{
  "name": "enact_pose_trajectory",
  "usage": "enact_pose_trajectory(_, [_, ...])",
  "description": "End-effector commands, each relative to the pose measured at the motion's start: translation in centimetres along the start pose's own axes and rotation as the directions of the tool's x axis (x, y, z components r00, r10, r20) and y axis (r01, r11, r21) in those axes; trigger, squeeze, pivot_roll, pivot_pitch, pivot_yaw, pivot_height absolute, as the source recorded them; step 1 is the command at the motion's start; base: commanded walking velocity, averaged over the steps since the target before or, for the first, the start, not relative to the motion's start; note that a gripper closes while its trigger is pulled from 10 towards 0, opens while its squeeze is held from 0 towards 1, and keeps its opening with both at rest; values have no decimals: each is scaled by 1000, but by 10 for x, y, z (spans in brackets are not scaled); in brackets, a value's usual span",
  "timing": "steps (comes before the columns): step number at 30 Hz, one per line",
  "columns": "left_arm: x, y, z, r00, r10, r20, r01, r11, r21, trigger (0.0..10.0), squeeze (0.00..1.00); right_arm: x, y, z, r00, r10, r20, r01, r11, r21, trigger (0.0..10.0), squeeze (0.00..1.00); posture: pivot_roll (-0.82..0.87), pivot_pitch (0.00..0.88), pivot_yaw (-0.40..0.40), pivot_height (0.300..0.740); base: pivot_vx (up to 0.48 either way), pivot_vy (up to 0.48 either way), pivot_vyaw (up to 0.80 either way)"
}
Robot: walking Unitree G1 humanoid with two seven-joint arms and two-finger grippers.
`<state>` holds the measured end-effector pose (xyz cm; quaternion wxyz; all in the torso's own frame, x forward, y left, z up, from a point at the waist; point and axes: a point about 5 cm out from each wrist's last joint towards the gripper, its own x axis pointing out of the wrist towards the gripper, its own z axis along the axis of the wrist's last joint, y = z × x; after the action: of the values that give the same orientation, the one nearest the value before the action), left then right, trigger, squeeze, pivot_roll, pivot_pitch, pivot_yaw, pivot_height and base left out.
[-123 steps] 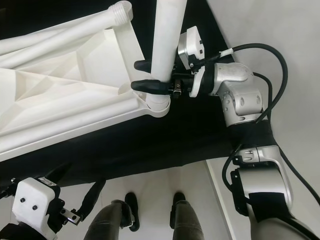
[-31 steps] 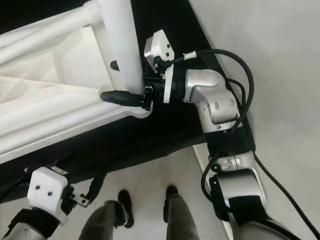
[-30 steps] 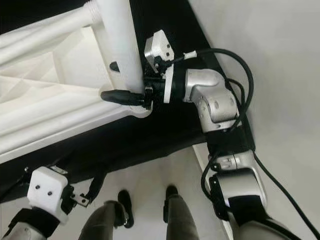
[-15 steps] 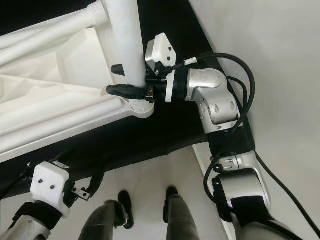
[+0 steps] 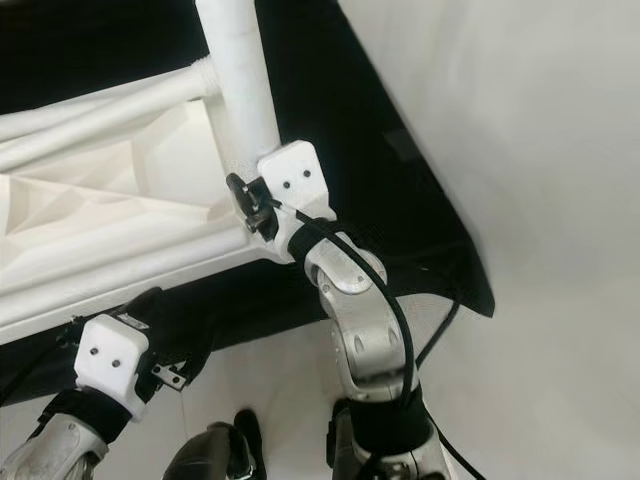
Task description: Building children table
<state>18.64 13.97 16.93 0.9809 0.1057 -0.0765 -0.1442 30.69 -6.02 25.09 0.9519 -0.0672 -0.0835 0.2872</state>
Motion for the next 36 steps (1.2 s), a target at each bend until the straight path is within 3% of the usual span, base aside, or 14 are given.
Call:
enact_pose_trajectory(1, [-2, 3, -8, 999, 19, -32, -19, 1000, 7, 10000, 0, 1, 2, -33, 990, 58, -129, -44, 993, 108, 10000, 1000, -17, 301, 35, 740, 0, 0, 0])
enact_pose_trajectory(4, [-1, 3, -9, 999, 24, -31, -24, 1000, 8, 10000, 0, 3, 5, -25, 989, 129, -75, -117, 982, 151, 10000, 1000, -11, 292, 31, 740, 0, 0, 0])
enact_pose_trajectory(5, [3, 5, -12, 999, 38, -29, -38, 999, 19, 10000, 0, 5, 5, -9, 925, 380, 27, -380, 917, 123, 10000, 1000, -3, 269, 24, 740, 0, 0, 0])
enact_pose_trajectory(6, [5, 5, -13, 999, 43, -28, -42, 999, 23, 10000, 0, 4, 4, -5, 879, 474, 42, -476, 874, 97, 10000, 1000, -3, 269, 24, 740, 0, 0, 0])
enact_pose_trajectory(7, [6, 5, -13, 999, 44, -25, -43, 999, 25, 10000, 0, 4, -1, -2, 836, 548, 35, -549, 835, 32, 10000, 94, 4, 262, 20, 740, 0, 0, 0])
enact_pose_trajectory(10, [6, 4, -14, 999, 42, -22, -42, 999, 25, 10000, 0, 5, -6, -1, 804, 594, 16, -593, 805, -29, 10000, 94, 4, 262, 20, 740, 0, 0, 0])
enact_pose_trajectory(11, [6, 3, -13, 999, 33, -12, -32, 999, 25, 10000, 0, 8, -11, 2, 781, 623, 27, -622, 782, -36, 10000, 0, 8, 257, 15, 740, 0, 0, 0])
enact_pose_trajectory(17, [4, -3, -10, 1000, -26, 12, 26, 1000, 11, 10000, 0, 15, -20, 16, 665, 744, 62, -742, 668, -53, 10000, 0, -3, 251, 4, 740, 0, 0, 0])
enact_pose_trajectory(23, [1, -10, -7, 998, -64, 22, 63, 998, 11, 10000, 0, 19, -23, 22, 630, 774, 62, -771, 633, -68, 10000, 0, -19, 250, 10, 740, 0, 0, 0])
enact_pose_trajectory(24, [-1, -14, -5, 996, -86, 27, 86, 996, -3, 10000, 0, 22, -24, 23, 623, 780, 63, -777, 626, -67, 0, 0, -24, 253, 13, 740, 0, 0, 0])
enact_pose_trajectory(30, [-8, -22, -4, 994, -111, 23, 112, 992, -66, 10000, 0, 25, -34, 17, 643, 763, 56, -760, 646, -69, 0, 0, -28, 261, 23, 740, 0, 0, 0])
enact_pose_trajectory(34, [-4, -17, -10, 997, -66, 30, 68, 994, -87, 10000, 0, 16, -46, 6, 746, 663, 59, -662, 749, -40, 0, 0, -40, 272, 24, 740, 0, 0, 0])
enact_pose_trajectory(35, [-3, -15, -10, 998, -58, 32, 61, 994, -95, 10000, 0, 11, -48, -1, 802, 595, 45, -595, 803, -16, 0, 0, -42, 278, 19, 740, 0, 0, 0])
enact_pose_trajectory(36, [-3, -15, -10, 998, -58, 32, 61, 994, -95, 10000, 0, 11, -48, -1, 802, 595, 45, -595, 803, -16, 0, 0, -42, 278, 19, 740, 0, 0, 0])
